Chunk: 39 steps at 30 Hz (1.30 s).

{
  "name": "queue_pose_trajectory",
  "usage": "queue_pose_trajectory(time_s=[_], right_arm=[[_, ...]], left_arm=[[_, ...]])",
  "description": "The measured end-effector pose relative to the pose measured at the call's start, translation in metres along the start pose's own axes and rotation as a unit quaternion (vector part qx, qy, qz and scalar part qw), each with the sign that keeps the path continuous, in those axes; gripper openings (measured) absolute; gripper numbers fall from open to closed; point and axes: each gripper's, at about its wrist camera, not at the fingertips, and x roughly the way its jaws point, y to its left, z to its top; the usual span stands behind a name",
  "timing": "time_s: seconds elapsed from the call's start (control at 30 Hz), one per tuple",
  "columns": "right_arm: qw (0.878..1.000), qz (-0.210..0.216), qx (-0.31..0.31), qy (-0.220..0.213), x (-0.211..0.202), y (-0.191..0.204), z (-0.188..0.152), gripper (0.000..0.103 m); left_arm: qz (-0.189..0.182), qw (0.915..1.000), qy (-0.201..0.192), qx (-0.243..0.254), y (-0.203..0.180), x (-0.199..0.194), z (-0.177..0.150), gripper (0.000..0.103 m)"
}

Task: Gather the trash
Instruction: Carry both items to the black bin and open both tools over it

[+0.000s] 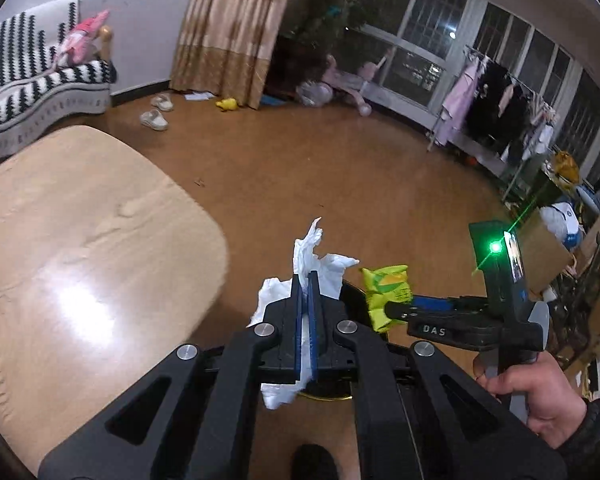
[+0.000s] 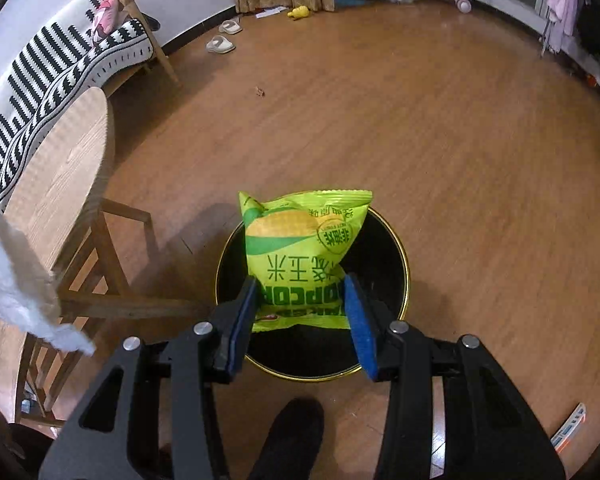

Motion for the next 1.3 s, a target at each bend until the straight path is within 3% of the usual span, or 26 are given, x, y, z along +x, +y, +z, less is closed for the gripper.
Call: queue_pose_trajectory(time_s=[0.2,0.27,0.3,0.33,0.8,0.83,0.9,0.93,0.97,1.13,1.3], right_arm=[[1.0,0.007,0.003,0.007,0.002,0.004,0.004,0.045],[1.0,0.004,0.007,0.001,0.002,0.005,0.007,0.059],[1.0,0.006,0.008,-0.003,0.001,0.003,0.011,0.072],[1.0,0.005,0.01,-0.009,0.0,0.004,0.011,0.076],[0.996,-0.006,0.069,-0.06,-0.033,-0.028,0.013,0.081],[0.995,-0.008,0.07,-0.065,-0.035,-0.028,0.013,0.081],[0.995,-0.01,0.074,-0.073,-0.04,-0.03,0.013,0.081],[0.994,-0.008,0.077,-0.074,-0.041,-0.031,0.013,0.081],[0.994,-0.006,0.08,-0.076,-0.043,-0.033,0.013,0.081],[0.993,0.003,0.084,-0.088,-0.053,-0.029,0.017,0.081],[0.994,0.019,0.063,-0.091,-0.057,0.002,0.021,0.083]], left_arm=[[-0.008,0.9998,0.017,0.001,-0.004,0.034,0.006,0.002],[-0.009,0.9997,0.024,-0.002,-0.004,0.046,0.005,0.002],[-0.011,0.9996,0.026,-0.002,-0.004,0.051,0.006,0.002],[-0.011,0.9995,0.028,-0.002,-0.008,0.056,0.005,0.002],[-0.023,0.9977,0.064,-0.002,-0.014,0.132,-0.004,0.004],[-0.021,0.9973,0.071,-0.002,-0.015,0.138,-0.007,0.008],[-0.02,0.9965,0.081,-0.003,-0.014,0.146,-0.009,0.034],[-0.024,0.9963,0.083,-0.008,-0.013,0.149,-0.011,0.06],[-0.026,0.9965,0.078,-0.015,-0.011,0.148,-0.012,0.071],[-0.023,0.9968,0.076,-0.014,-0.009,0.139,-0.011,0.075],[-0.01,0.998,0.062,-0.005,0.004,0.094,-0.004,0.085]])
